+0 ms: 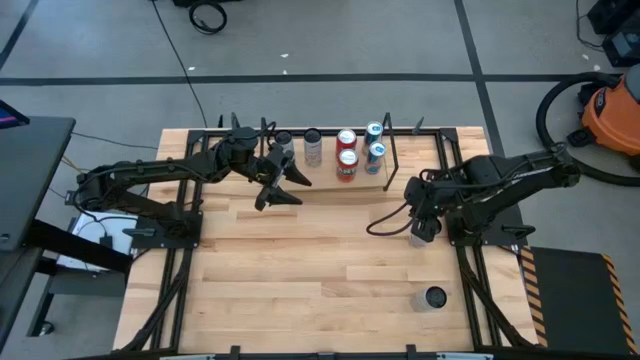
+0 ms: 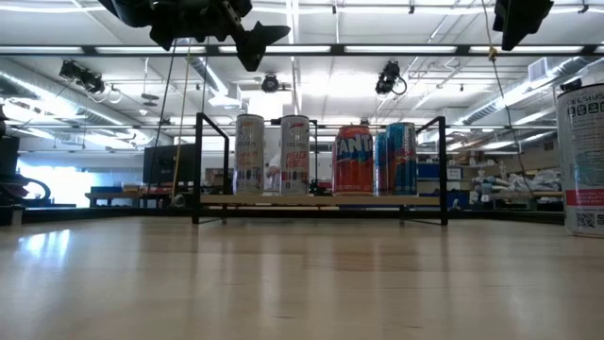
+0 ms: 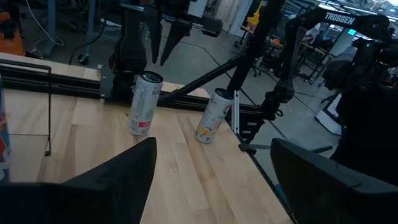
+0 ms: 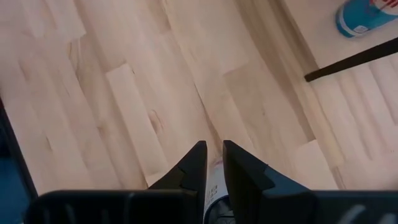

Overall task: Place canned beverage on shelf
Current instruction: Put the top white and pink soda can aligned with the other white and pink soda can on the shelf

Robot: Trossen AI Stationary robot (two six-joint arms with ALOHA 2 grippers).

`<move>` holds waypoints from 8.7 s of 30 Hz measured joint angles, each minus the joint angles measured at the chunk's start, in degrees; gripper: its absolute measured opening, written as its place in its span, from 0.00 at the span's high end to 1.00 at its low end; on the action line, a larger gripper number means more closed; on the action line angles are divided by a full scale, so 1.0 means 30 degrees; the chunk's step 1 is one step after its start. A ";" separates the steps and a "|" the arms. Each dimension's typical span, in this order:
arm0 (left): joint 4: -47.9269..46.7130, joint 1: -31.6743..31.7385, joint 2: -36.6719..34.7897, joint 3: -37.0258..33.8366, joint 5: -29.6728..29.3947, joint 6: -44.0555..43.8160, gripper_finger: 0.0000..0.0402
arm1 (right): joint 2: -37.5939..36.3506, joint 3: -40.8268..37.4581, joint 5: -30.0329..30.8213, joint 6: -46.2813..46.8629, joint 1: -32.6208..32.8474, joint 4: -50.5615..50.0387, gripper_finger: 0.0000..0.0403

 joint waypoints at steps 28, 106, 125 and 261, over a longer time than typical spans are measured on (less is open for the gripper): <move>-0.0022 0.0000 0.0000 0.0000 -0.0007 -0.2135 0.21 | 0.0022 0.0007 -0.1266 -0.4026 -0.0478 -0.3178 0.55; -0.0022 0.0000 0.0000 0.0000 -0.0297 -0.2935 0.21 | 0.0015 0.0015 -0.2357 -1.3863 -0.0463 0.3592 0.06; -0.0029 0.0000 0.0000 0.0000 -0.0297 -0.2936 0.21 | -0.0022 0.0015 -0.3372 -0.8839 -0.0478 0.4723 0.06; -0.6980 0.7290 -0.4495 0.0007 -0.2737 -0.2266 0.21 | 2.0043 2.1056 -0.3177 -1.0123 -0.9270 -0.2475 0.34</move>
